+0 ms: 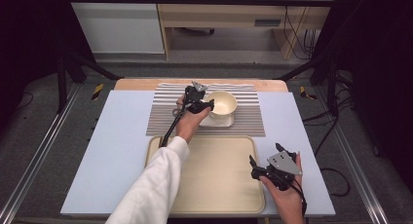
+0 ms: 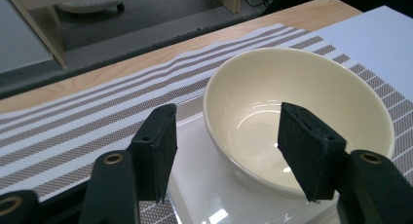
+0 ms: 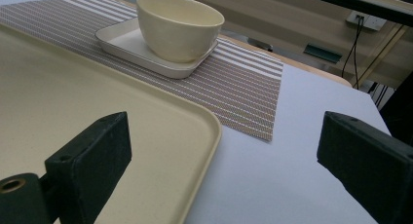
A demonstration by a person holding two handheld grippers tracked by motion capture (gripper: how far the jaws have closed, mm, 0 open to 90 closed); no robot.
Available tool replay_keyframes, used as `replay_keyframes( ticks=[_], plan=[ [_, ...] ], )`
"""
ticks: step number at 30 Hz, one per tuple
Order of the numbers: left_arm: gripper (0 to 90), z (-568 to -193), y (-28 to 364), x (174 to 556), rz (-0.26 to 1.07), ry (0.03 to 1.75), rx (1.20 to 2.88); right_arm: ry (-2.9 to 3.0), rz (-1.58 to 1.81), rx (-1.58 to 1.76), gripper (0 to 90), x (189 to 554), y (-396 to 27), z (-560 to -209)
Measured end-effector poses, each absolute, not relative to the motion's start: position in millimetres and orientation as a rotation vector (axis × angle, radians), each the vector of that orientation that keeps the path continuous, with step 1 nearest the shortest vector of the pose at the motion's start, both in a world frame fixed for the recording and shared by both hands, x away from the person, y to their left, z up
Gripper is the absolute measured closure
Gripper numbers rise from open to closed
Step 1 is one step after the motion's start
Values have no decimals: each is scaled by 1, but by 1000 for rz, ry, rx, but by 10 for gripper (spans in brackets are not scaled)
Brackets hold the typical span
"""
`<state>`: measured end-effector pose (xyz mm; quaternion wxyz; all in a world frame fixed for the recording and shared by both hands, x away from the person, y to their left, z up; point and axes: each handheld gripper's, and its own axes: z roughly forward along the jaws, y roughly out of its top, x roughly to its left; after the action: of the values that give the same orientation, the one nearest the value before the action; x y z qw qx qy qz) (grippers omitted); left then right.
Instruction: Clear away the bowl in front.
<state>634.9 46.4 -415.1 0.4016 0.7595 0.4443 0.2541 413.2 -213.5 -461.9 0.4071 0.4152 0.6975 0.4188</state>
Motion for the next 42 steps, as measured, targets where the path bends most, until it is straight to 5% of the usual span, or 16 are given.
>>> replay_keyframes(
  ticks=[16, 42],
  plan=[
    [466, -433, 36, 644, 640, 1151, 1939, 1767, 1050, 1047, 58, 413, -213, -463],
    [687, -438, 34, 647, 622, 1262, 1914, 1788, 1042, 1053, 60, 414, -211, -465]
  ],
)
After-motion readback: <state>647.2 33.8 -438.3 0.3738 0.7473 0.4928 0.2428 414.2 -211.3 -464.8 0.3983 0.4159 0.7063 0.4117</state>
